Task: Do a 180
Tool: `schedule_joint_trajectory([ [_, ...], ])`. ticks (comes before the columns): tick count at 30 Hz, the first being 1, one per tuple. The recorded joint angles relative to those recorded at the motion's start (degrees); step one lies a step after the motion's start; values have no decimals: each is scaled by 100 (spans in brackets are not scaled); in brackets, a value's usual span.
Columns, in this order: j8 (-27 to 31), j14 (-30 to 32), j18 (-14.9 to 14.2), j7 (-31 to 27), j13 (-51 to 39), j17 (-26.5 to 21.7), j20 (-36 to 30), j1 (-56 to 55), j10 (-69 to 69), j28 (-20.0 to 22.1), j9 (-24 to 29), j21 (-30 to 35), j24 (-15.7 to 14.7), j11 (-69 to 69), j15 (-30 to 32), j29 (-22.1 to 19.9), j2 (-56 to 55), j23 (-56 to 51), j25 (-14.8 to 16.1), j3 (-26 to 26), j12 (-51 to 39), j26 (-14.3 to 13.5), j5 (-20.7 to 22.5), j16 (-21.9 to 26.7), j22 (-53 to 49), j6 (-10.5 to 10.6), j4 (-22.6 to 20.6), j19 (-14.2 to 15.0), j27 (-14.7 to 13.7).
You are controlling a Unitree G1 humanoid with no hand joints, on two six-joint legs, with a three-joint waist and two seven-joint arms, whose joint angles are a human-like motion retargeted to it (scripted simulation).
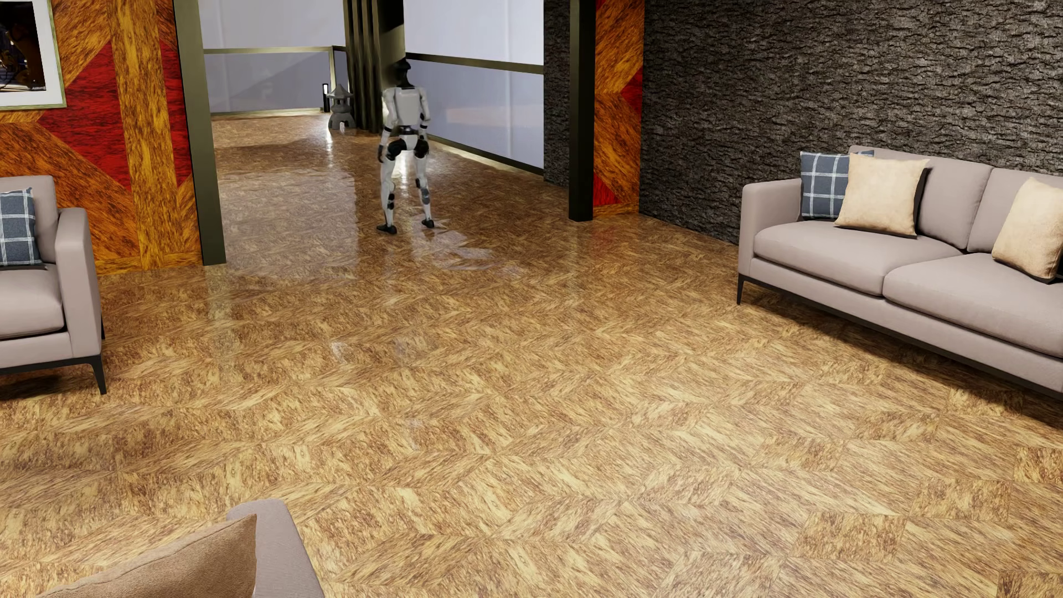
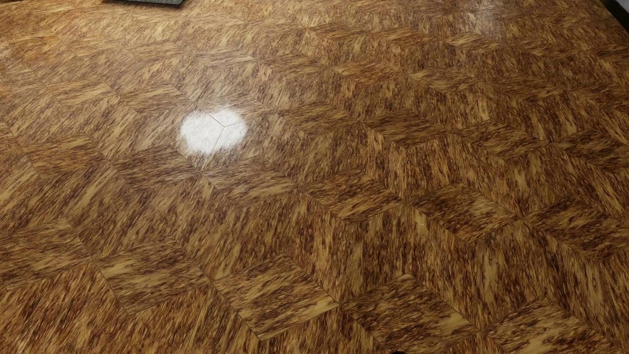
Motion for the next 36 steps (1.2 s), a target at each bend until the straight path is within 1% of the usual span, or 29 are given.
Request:
schedule_joint_trajectory([
  [2, -478, 65, -103, -516, -72, -32, 17, -324, 240, 80, 54, -86, -10, 134, -127, -128, 57, -287, 17, 11, -92, -133, -45, 85, -281, 55, 25, -128, -134],
  [3, -766, 108, -153, -812, -103, -56, -7, -524, 370, 162, 90, -135, -50, 192, -186, -157, 91, -397, 58, 23, -126, -262, -81, 137, -504, 98, 10, -190, -197],
  [5, -1414, 314, -236, -1431, -106, -186, -214, -919, 490, 391, 171, -177, -117, 287, -276, -145, 159, -550, 106, 61, -208, -508, -212, 219, -964, 209, -131, -304, -218],
  [6, -1745, 485, -251, -1662, -155, -293, -319, -1037, 347, 411, 209, -157, -190, 287, -280, -130, 192, -537, 122, 71, -184, -672, -307, 286, -1211, 270, -246, -359, -228],
  [7, -2060, 647, -214, -1707, -235, -437, -400, -1089, 31, 430, 236, -73, -249, 265, -251, -93, 205, -448, 108, 71, -159, -783, -419, 313, -1420, 329, -329, -411, -207],
  [8, -2360, 699, -367, -1315, -359, -586, -455, -1080, -346, 430, 248, 60, -268, 208, -184, -13, 213, -276, 88, 51, -113, -826, -520, 327, -1574, 387, -268, -459, -156],
  [9, -2623, 638, -400, -736, -519, -735, -474, -1023, -587, 411, 247, 262, -284, 107, -88, 127, 222, -29, 14, 30, -65, -802, -608, 329, -1657, 437, -176, -504, -74],
  [11, -3029, 513, 67, 293, -874, -954, -477, -849, -257, 364, 228, 684, -242, -162, 138, 496, 270, 510, -175, 25, -3, -656, -738, 360, -1590, 498, 79, -570, 133],
  [12, -3186, 361, 211, 582, -1029, -1011, -447, -732, 195, 321, 214, 894, -196, -301, 245, 636, 314, 715, -292, 36, 16, -531, -763, 406, -1473, 510, 248, -595, 205],
  [14, -3426, 65, 312, 937, -1250, -1055, -281, -378, 1092, 236, 158, 1182, -156, -537, 440, 678, 380, 862, -479, 36, 70, -285, -773, 461, -1153, 528, 624, -642, 215],
  [16, -3660, -170, 681, 1242, -1202, -1025, -54, 75, 1674, 222, 76, 969, -221, -603, 581, 334, 388, 593, -309, -7, 71, -52, -855, 433, -730, 557, 999, -679, 114],
  [18, -3998, -313, 1270, 2231, -885, -950, 14, 754, 1713, 93, -24, 454, -174, -594, 718, -109, 405, 80, 106, -98, 8, 125, -1006, 423, -274, 612, 1550, -690, -141],
  [19, -4223, -123, 1436, 2931, -667, -905, -27, 1145, 1480, -62, -73, 204, -94, -609, 811, -271, 439, -169, 297, -148, -49, 171, -1102, 431, -88, 651, 1772, -687, -255],
  [20, -4471, 505, 1297, 3555, -448, -862, -93, 1482, 1150, -225, -117, -11, -12, -650, 925, -390, 502, -380, 429, -189, -106, 156, -1215, 443, 24, 689, 1875, -674, -340],
  [21, -4727, 551, 310, 3820, -228, -807, -188, 1639, 757, -392, -143, -211, 91, -672, 1050, -496, 568, -535, 520, -199, -167, 76, -1347, 469, 60, 727, 1799, -655, -378],
  [22, -4989, 77, 7, 3727, -30, -745, -254, 1592, 474, -512, -154, -381, 160, -662, 1185, -556, 631, -596, 563, -175, -232, -28, -1512, 494, 8, 764, 1633, -622, -324],
  [23, -5277, -362, -205, 3495, 136, -676, -298, 1462, 253, -534, -159, -530, 186, -664, 1343, -551, 709, -579, 606, -143, -300, -120, -1716, 507, -110, 794, 1419, -598, -259],
  [24, -5558, -513, -246, 3200, 271, -660, -344, 1315, 153, -466, -151, -576, 160, -744, 1533, -498, 854, -458, 568, -100, -352, -236, -1977, 460, -255, 792, 1143, -587, -160],
  [25, -5699, -587, -131, 2926, 360, -644, -397, 1159, 210, -262, -130, -569, 131, -761, 1655, -412, 968, -221, 522, -46, -375, -342, -2320, 404, -390, 744, 826, -513, -28],
  [26, -5670, -670, 19, 2685, 435, -640, -384, 1020, 272, -40, -109, -392, 73, -779, 1528, -214, 996, 84, 385, 8, -369, -425, -2664, 389, -512, 667, 487, -525, 91],
  [27, -5462, -753, 170, 2435, 458, -589, -398, 907, 290, 112, -92, -51, 30, -789, 1221, 211, 1006, 401, 165, 52, -392, -492, -2922, 373, -624, 588, 147, -582, 178],
  [28, -4868, -839, 315, 2140, 487, -561, -426, 813, 315, 198, -73, 210, -16, -739, 841, 671, 939, 655, 32, 50, -414, -523, -3102, 363, -733, 524, -178, -499, 176],
  [29, -3937, -917, 440, 1785, 536, -518, -464, 723, 375, 318, -59, 306, -57, -642, 480, 908, 765, 805, 7, 4, -463, -513, -3149, 360, -788, 472, -454, -585, 183],
  [30, -2840, -980, 537, 1412, 585, -434, -465, 631, 456, 424, -50, 264, -173, -569, 186, 875, 574, 869, 31, -64, -526, -519, -2989, 349, -789, 432, -667, -813, 252],
  [31, -1785, -1027, 605, 1057, 653, -302, -466, 556, 537, 472, -47, 149, -269, -382, 165, 662, 381, 840, 72, -128, -595, -424, -2657, 375, -725, 407, -811, -675, 320],
  [33, 213, -1059, 686, 495, 717, -67, -640, 485, 577, 401, -34, -66, -237, 406, 184, 302, -116, 616, 140, -228, -640, -270, -1612, 525, -621, 388, -1007, -347, 276],
  [34, 812, -1068, 695, 321, 668, 11, -700, 463, 564, 378, -22, -131, -232, 937, 257, 191, -416, 481, 155, -243, -595, -275, -1071, 589, -603, 369, -1064, -196, 220],
  [35, 920, -1083, 683, 187, 624, 39, -733, 443, 549, 342, -7, -163, -273, 1448, 310, 129, -726, 375, 160, -234, -507, -285, -717, 657, -602, 329, -1101, -103, 112],
  [36, 734, -1094, 664, 55, 504, 81, -791, 420, 528, 354, 10, -133, -315, 1849, 308, 106, -1010, 306, 113, -228, -436, -267, -544, 690, -600, 271, -1148, -131, 41],
])
